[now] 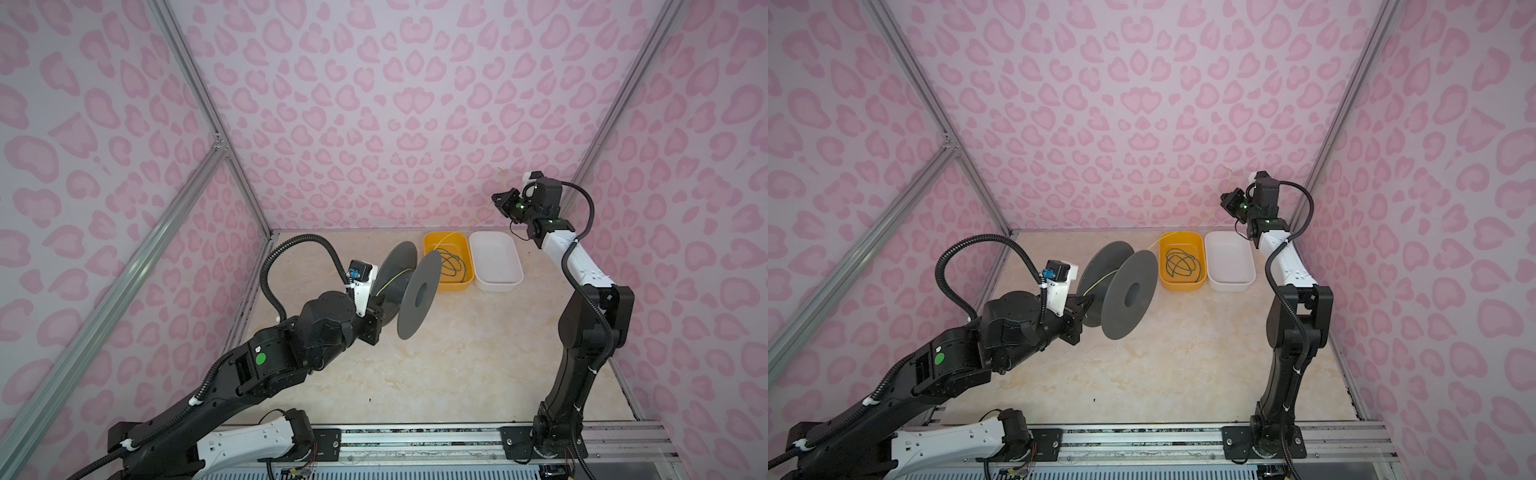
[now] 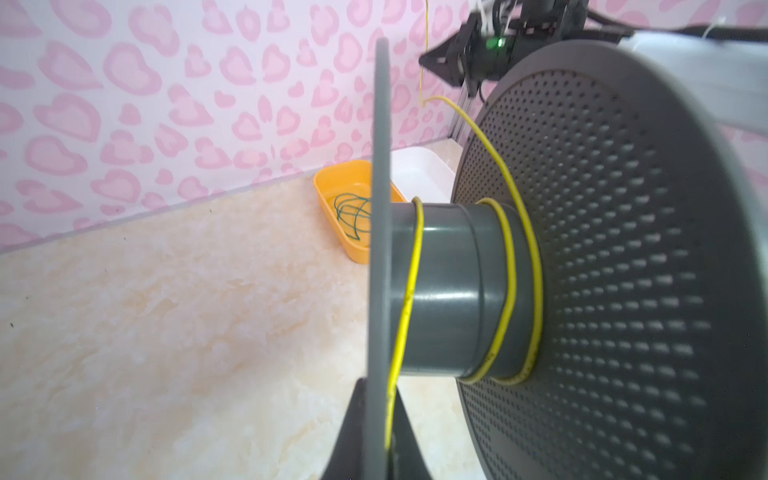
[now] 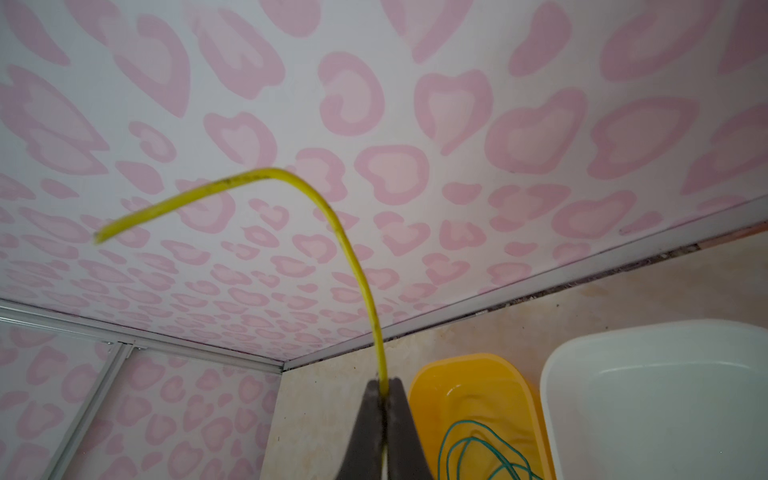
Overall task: Wrap the cables
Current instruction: 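Raise the spool with the left gripper while the right gripper lowers the cable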
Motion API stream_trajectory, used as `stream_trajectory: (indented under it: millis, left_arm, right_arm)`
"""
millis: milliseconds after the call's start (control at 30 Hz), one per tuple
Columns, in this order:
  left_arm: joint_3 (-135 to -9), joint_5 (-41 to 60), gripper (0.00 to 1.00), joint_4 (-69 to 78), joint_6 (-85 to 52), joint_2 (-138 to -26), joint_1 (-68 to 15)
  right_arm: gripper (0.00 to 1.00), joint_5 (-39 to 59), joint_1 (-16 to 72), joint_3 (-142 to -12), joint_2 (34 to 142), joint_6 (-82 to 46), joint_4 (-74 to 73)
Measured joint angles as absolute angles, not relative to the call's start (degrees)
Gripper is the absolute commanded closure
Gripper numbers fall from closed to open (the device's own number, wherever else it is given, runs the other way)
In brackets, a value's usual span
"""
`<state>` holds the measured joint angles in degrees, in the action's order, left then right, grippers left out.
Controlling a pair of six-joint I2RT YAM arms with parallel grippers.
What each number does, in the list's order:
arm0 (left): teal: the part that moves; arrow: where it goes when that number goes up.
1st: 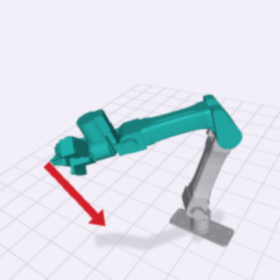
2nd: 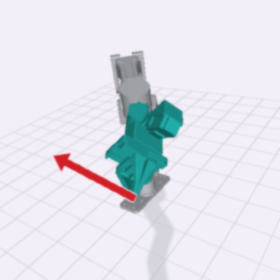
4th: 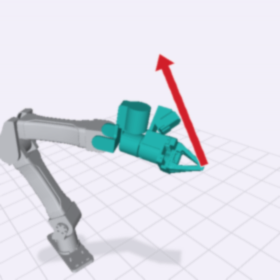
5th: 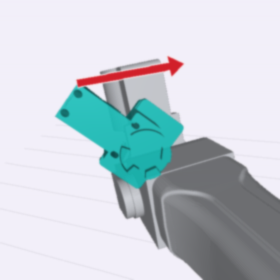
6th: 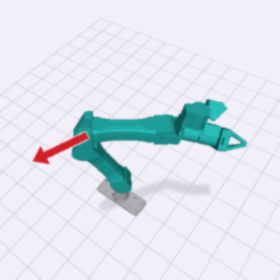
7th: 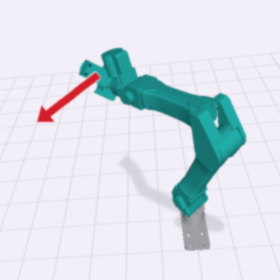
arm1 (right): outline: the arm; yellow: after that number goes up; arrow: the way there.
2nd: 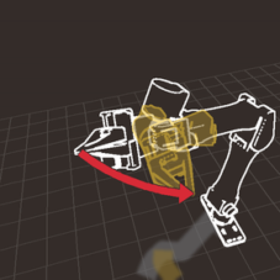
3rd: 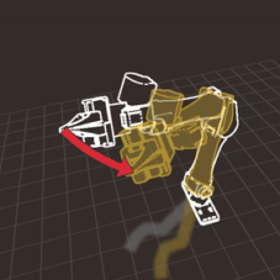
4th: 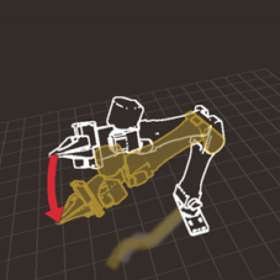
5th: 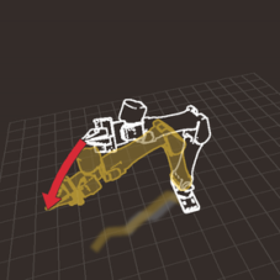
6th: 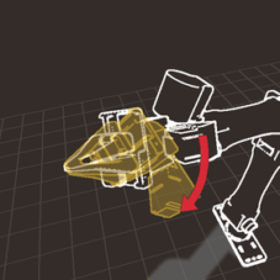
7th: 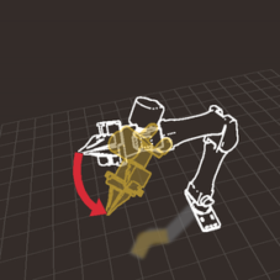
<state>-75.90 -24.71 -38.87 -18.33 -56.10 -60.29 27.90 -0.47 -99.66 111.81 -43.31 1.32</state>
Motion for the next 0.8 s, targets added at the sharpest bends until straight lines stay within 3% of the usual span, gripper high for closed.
stream_trajectory:
  millis: [267,533,800]
  left_arm:
    - [-89.01,-18.09,0.96,-34.7,-12.93,-66.87,-47.4]
    - [-96.49,-12.56,0.96,-28.12,-13.58,-76.75,-37.78]
    - [-98.65,-18.55,0.96,-20.38,-16.34,-85.62,-34.59]
  right_arm:
    - [1.0,22.11,4.05,-73.28,99.09,-42.24,-7.68]
    - [1.0,18.46,12.58,-59.59,88.77,-41.52,-11.9]
    - [1.0,12.4,24.82,-49.54,77.62,-41.15,-11.33]
